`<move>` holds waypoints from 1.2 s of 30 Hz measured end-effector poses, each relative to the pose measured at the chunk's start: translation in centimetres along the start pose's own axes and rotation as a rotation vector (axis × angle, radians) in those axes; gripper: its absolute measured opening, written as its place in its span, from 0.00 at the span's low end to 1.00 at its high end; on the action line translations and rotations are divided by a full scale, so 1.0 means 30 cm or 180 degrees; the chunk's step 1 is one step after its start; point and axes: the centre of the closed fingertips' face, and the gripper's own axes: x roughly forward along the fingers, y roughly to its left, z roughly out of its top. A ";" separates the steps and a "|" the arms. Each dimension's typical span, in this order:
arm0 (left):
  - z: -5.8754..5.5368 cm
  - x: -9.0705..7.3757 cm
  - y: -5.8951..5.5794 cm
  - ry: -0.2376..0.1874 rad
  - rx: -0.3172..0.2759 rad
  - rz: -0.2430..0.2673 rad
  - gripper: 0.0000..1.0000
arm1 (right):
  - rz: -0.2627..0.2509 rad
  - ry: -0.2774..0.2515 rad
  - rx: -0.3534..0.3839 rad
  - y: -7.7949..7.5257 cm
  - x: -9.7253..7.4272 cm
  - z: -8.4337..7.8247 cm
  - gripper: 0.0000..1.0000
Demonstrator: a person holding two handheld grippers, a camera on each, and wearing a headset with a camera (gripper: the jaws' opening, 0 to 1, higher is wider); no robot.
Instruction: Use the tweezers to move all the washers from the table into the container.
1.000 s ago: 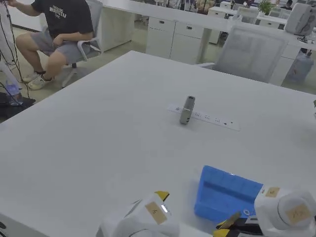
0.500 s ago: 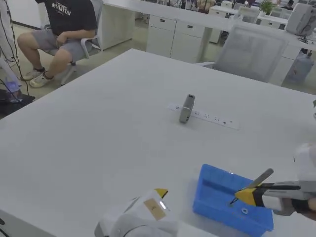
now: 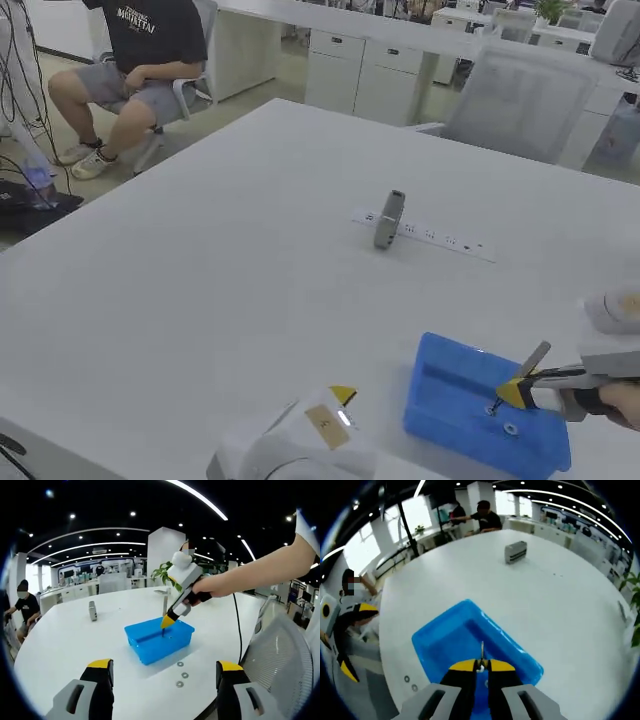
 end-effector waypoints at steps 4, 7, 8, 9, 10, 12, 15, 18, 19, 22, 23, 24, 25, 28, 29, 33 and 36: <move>-0.007 0.002 -0.002 0.0038 0.0028 -0.0006 0.85 | -0.0044 0.0012 -0.0076 -0.030 0.022 -0.016 0.04; -0.010 0.003 -0.004 0.0053 0.0036 -0.0011 0.85 | -0.0003 0.0063 -0.0075 -0.030 0.034 -0.036 0.04; -0.010 0.003 -0.003 0.0054 0.0038 -0.0009 0.85 | -0.0012 0.0057 -0.0098 -0.032 0.034 -0.037 0.04; -0.009 0.002 -0.003 0.0055 0.0038 -0.0007 0.84 | -0.0025 0.0003 -0.0114 -0.036 0.032 -0.027 0.04; -0.009 0.001 -0.003 0.0057 0.0036 -0.0004 0.84 | -0.0025 0.0033 -0.0116 -0.036 0.032 -0.033 0.05; -0.008 0.001 -0.003 0.0055 0.0035 0.0000 0.84 | -0.0040 0.0032 -0.0166 -0.042 0.032 -0.034 0.05; -0.010 0.002 -0.003 0.0061 0.0038 -0.0002 0.84 | -0.0055 0.0017 -0.0217 -0.031 0.021 -0.033 0.05; -0.009 0.001 -0.005 0.0059 0.0040 -0.0006 0.84 | -0.0072 -0.0054 -0.0236 -0.009 0.003 -0.023 0.05; -0.009 0.001 -0.005 0.0061 0.0041 -0.0005 0.84 | -0.0081 -0.0077 -0.0243 -0.004 -0.007 -0.018 0.05; -0.010 0.000 -0.006 0.0070 0.0046 -0.0006 0.84 | -0.0063 -0.0169 -0.0263 0.017 -0.038 0.002 0.05; -0.011 0.002 -0.005 0.0072 0.0045 -0.0006 0.84 | -0.0055 -0.0219 -0.0282 0.032 -0.055 0.012 0.05; -0.011 0.002 -0.005 0.0071 0.0045 -0.0007 0.84 | -0.0051 -0.0242 -0.0288 0.040 -0.066 0.017 0.05; -0.010 0.002 -0.005 0.0069 0.0046 -0.0006 0.84 | -0.0039 -0.0266 -0.0298 0.046 -0.075 0.022 0.05; -0.011 0.003 -0.006 0.0071 0.0048 -0.0014 0.84 | -0.0025 -0.0350 -0.0332 0.069 -0.107 0.036 0.05; -0.012 0.003 -0.006 0.0074 0.0050 -0.0017 0.84 | -0.0010 -0.0365 -0.0329 0.081 -0.118 0.037 0.05; -0.013 0.005 -0.009 0.0080 0.0056 -0.0028 0.84 | 0.0038 -0.0412 -0.0334 0.118 -0.148 0.036 0.05; -0.014 0.006 -0.010 0.0086 0.0055 -0.0035 0.84 | 0.0082 -0.0451 -0.0325 0.147 -0.167 0.033 0.05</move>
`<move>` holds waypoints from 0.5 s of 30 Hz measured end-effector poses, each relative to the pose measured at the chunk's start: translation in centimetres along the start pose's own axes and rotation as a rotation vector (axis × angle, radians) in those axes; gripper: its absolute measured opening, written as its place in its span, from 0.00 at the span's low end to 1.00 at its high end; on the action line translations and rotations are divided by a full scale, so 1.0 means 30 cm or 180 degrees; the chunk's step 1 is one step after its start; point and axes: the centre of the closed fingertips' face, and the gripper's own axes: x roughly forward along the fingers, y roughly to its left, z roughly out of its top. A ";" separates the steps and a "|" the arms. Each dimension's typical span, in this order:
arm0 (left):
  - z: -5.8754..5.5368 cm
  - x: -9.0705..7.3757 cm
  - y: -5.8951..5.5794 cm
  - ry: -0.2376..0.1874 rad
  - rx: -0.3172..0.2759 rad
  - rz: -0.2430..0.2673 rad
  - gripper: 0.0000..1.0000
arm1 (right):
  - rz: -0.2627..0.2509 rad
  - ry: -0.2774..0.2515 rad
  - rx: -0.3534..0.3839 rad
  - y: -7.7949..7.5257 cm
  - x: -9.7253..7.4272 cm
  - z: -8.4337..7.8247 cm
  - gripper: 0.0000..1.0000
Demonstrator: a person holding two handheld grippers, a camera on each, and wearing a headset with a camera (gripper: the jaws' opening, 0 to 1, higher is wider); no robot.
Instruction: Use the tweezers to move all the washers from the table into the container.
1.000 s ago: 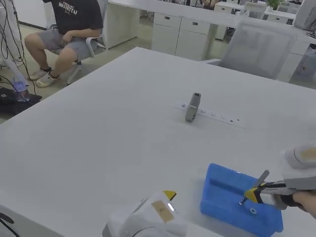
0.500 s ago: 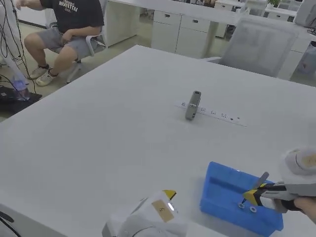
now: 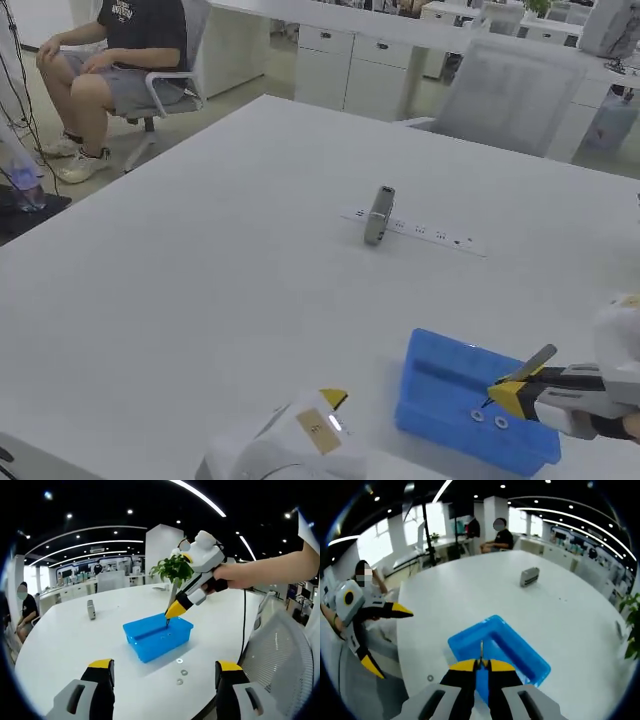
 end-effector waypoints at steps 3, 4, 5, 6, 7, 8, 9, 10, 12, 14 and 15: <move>-0.001 0.001 -0.001 0.0008 0.0006 -0.0006 0.84 | 0.0060 -0.0048 0.0030 0.019 -0.010 -0.005 0.05; -0.002 0.001 -0.001 0.0011 0.0006 -0.0005 0.84 | 0.0084 -0.0061 0.0040 0.026 -0.012 -0.008 0.05; -0.002 0.001 -0.001 0.0012 0.0006 -0.0003 0.84 | 0.0115 -0.0066 0.0038 0.044 -0.014 -0.013 0.05; -0.002 0.001 -0.002 0.0011 0.0004 -0.0007 0.84 | 0.0144 -0.0071 0.0037 0.059 -0.013 -0.016 0.05; -0.002 0.000 -0.003 0.0015 0.0002 -0.0013 0.84 | 0.0180 -0.0061 0.0026 0.078 -0.011 -0.024 0.05; -0.003 0.000 -0.004 0.0018 0.0008 -0.0015 0.84 | 0.0189 -0.0045 0.0013 0.086 -0.008 -0.031 0.05; -0.003 0.001 -0.005 0.0023 0.0017 -0.0019 0.84 | 0.0203 -0.0017 -0.0008 0.098 -0.001 -0.044 0.05; -0.004 0.001 -0.007 0.0028 0.0020 -0.0027 0.84 | 0.0210 0.0007 -0.0020 0.103 0.004 -0.053 0.05; -0.006 0.002 -0.010 0.0037 0.0026 -0.0039 0.84 | 0.0242 0.0045 -0.0007 0.117 0.016 -0.071 0.05; -0.008 0.000 -0.011 0.0055 0.0039 -0.0042 0.84 | 0.0294 0.0094 0.0005 0.139 0.037 -0.097 0.05; -0.008 0.000 -0.012 0.0055 0.0038 -0.0045 0.84 | 0.0303 0.0123 -0.0007 0.145 0.044 -0.107 0.05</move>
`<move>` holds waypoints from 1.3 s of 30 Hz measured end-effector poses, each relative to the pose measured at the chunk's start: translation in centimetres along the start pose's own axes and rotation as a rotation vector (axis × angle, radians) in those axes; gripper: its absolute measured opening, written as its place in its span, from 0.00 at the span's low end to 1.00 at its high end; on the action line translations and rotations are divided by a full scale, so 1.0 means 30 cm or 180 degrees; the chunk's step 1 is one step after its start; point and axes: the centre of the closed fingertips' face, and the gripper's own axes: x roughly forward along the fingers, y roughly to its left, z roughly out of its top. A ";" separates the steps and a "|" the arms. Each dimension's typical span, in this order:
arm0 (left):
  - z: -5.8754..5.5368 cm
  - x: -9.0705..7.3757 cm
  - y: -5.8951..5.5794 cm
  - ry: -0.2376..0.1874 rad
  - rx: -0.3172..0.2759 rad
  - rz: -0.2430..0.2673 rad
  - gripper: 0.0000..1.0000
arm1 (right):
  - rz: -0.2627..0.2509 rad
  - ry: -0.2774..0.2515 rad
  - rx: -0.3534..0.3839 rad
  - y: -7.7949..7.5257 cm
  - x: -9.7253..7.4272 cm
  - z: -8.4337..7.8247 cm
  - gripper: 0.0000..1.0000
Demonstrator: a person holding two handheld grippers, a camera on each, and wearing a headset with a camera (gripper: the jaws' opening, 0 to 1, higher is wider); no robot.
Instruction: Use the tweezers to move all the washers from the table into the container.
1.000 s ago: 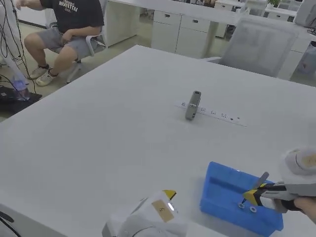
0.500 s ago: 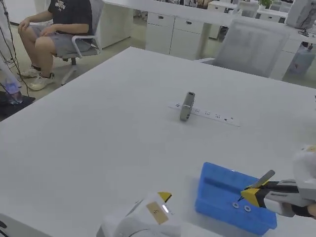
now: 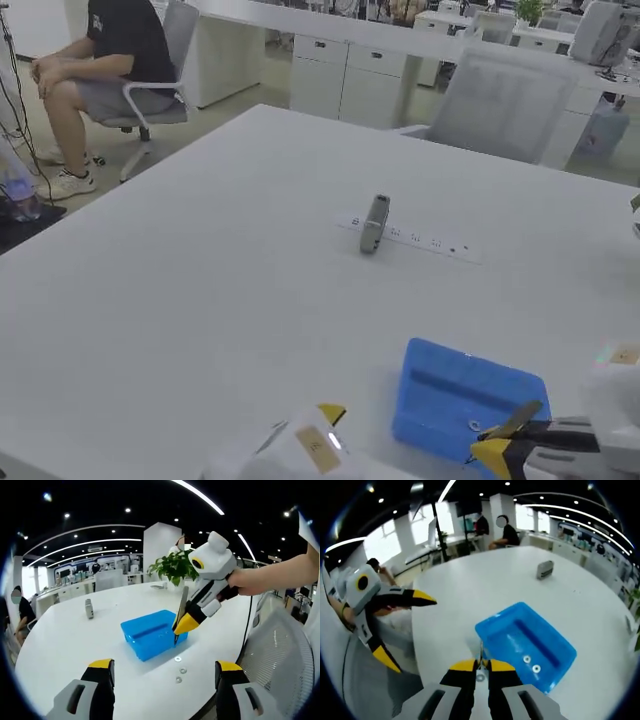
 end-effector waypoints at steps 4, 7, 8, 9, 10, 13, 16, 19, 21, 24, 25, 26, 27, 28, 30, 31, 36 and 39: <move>-0.003 -0.001 0.000 0.0018 0.0004 0.0000 0.84 | 0.0008 0.0157 -0.0070 -0.003 0.038 -0.056 0.05; -0.002 -0.001 0.000 0.0011 0.0003 0.0001 0.84 | 0.0007 0.0176 -0.0022 -0.015 0.049 -0.079 0.05; -0.003 -0.002 0.001 0.0014 0.0002 0.0006 0.84 | -0.0004 0.0178 -0.0009 -0.023 0.053 -0.084 0.05; -0.003 -0.002 0.001 0.0016 -0.0001 0.0007 0.84 | -0.0009 0.0182 -0.0003 -0.026 0.055 -0.087 0.05; -0.003 -0.002 0.001 0.0016 -0.0002 0.0008 0.84 | -0.0009 0.0182 -0.0002 -0.018 0.053 -0.082 0.05; -0.003 -0.002 0.002 0.0014 0.0002 0.0010 0.84 | 0.0006 0.0190 0.0020 -0.016 0.062 -0.082 0.05; -0.004 -0.002 0.003 0.0020 0.0000 0.0015 0.84 | 0.0004 0.0218 -0.0014 -0.017 0.068 -0.084 0.05; -0.005 -0.001 0.004 0.0022 0.0001 0.0019 0.83 | 0.0013 0.0227 -0.0029 -0.013 0.072 -0.082 0.06; -0.005 -0.001 0.005 0.0026 0.0003 0.0021 0.83 | 0.0006 0.0256 -0.0049 -0.015 0.073 -0.091 0.06; -0.006 -0.001 0.006 0.0030 0.0005 0.0024 0.83 | -0.0011 0.0288 -0.0085 -0.018 0.074 -0.099 0.06; -0.007 0.000 0.006 0.0030 0.0007 0.0023 0.83 | -0.0018 0.0289 -0.0095 -0.019 0.074 -0.100 0.06; -0.006 0.000 0.006 0.0030 0.0009 0.0022 0.83 | -0.0013 0.0293 -0.0107 -0.022 0.076 -0.100 0.06; -0.007 0.000 0.006 0.0031 0.0012 0.0022 0.83 | -0.0012 0.0295 -0.0111 -0.023 0.077 -0.101 0.06; -0.007 0.000 0.006 0.0031 0.0015 0.0024 0.83 | -0.0006 0.0301 -0.0115 -0.023 0.077 -0.102 0.06; -0.007 0.001 0.006 0.0031 0.0013 0.0024 0.83 | -0.0006 0.0311 -0.0130 -0.027 0.079 -0.105 0.06; -0.007 0.001 0.007 0.0031 0.0016 0.0026 0.83 | -0.0006 0.0316 -0.0135 -0.029 0.080 -0.106 0.06; -0.009 0.001 0.009 0.0036 0.0019 0.0032 0.83 | 0.0008 0.0312 -0.0155 -0.030 0.084 -0.103 0.06; -0.009 0.002 0.008 0.0035 0.0022 0.0028 0.83 | 0.0021 0.0320 -0.0149 -0.035 0.088 -0.103 0.06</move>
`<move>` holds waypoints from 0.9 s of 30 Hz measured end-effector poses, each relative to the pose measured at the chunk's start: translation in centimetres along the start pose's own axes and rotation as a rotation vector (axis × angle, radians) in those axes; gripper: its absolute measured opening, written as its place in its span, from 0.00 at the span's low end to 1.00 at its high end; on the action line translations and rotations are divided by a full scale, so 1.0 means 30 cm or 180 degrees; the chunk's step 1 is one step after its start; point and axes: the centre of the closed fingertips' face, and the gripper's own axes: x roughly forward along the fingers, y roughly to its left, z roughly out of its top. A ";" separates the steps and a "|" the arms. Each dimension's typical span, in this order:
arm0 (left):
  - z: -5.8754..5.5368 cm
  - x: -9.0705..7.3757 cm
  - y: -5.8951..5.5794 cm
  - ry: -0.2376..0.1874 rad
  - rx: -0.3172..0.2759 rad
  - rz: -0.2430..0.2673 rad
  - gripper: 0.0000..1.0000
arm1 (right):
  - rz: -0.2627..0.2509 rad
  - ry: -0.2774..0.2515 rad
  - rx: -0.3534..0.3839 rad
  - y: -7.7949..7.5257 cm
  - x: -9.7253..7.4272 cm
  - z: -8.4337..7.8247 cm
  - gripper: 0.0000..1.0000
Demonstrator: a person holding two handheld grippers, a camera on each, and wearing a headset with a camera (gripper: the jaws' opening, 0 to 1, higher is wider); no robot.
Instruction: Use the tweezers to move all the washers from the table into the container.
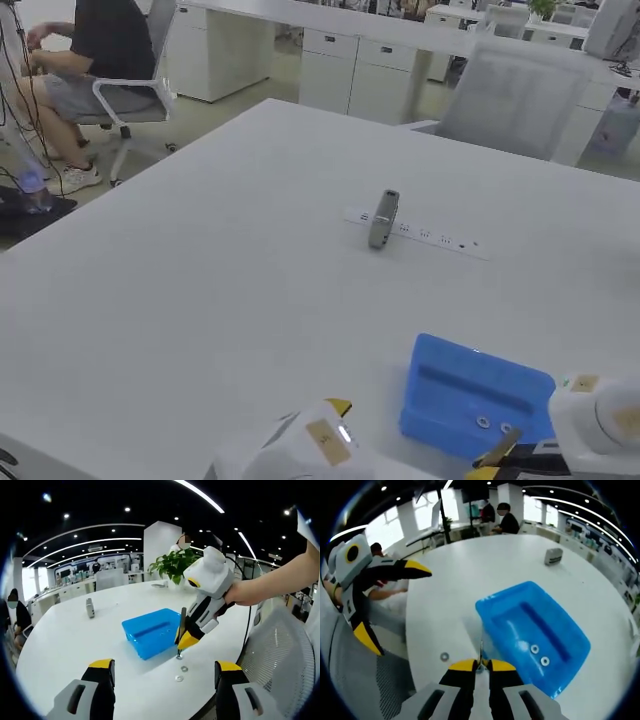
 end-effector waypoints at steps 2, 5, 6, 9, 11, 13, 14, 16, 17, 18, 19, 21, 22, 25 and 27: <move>-0.002 0.000 0.001 0.0009 0.0000 0.0004 0.83 | -0.0001 0.0011 -0.0026 0.000 0.000 0.000 0.06; -0.001 0.000 0.001 0.0005 0.0004 0.0003 0.83 | 0.0005 0.0010 -0.0019 0.008 0.002 -0.003 0.07; -0.002 0.000 0.001 0.0007 0.0003 0.0004 0.83 | 0.0008 0.0006 -0.0013 0.008 0.003 -0.003 0.06; -0.003 0.000 0.001 0.0015 0.0015 0.0005 0.83 | 0.0015 0.0037 -0.0048 0.013 0.008 -0.011 0.06; -0.005 0.001 0.002 0.0023 0.0015 0.0006 0.82 | -0.0007 0.0067 -0.0073 0.012 0.004 -0.017 0.05; -0.006 0.002 0.002 0.0027 0.0015 0.0004 0.82 | -0.0007 0.0050 -0.0058 0.009 -0.001 -0.013 0.05; -0.006 0.002 0.002 0.0029 0.0019 0.0005 0.82 | -0.0003 0.0043 -0.0062 0.009 -0.001 -0.012 0.05; -0.008 0.002 0.002 0.0039 0.0026 0.0006 0.82 | 0.0008 0.0040 -0.0080 0.005 -0.002 -0.017 0.04; -0.007 0.002 0.002 0.0040 0.0030 0.0005 0.82 | 0.0009 0.0040 -0.0078 0.008 -0.004 -0.019 0.04; -0.007 0.002 0.002 0.0041 0.0033 0.0005 0.82 | 0.0033 0.0045 -0.0066 0.012 -0.006 -0.022 0.04; -0.008 0.002 0.002 0.0042 0.0034 0.0005 0.82 | 0.0049 0.0044 -0.0057 0.016 -0.007 -0.021 0.04; -0.008 0.002 0.003 0.0042 0.0033 0.0007 0.82 | 0.0068 0.0005 -0.0049 0.022 -0.016 -0.017 0.04; -0.007 0.002 0.003 0.0037 0.0030 0.0009 0.82 | 0.0077 -0.0002 -0.0048 0.026 -0.023 -0.017 0.04; -0.005 0.001 0.003 0.0031 0.0025 0.0009 0.82 | 0.0103 -0.0042 -0.0090 0.032 -0.034 -0.011 0.04; -0.004 0.001 0.002 0.0029 0.0029 0.0004 0.82 | 0.0118 -0.0095 -0.0108 0.037 -0.055 0.003 0.04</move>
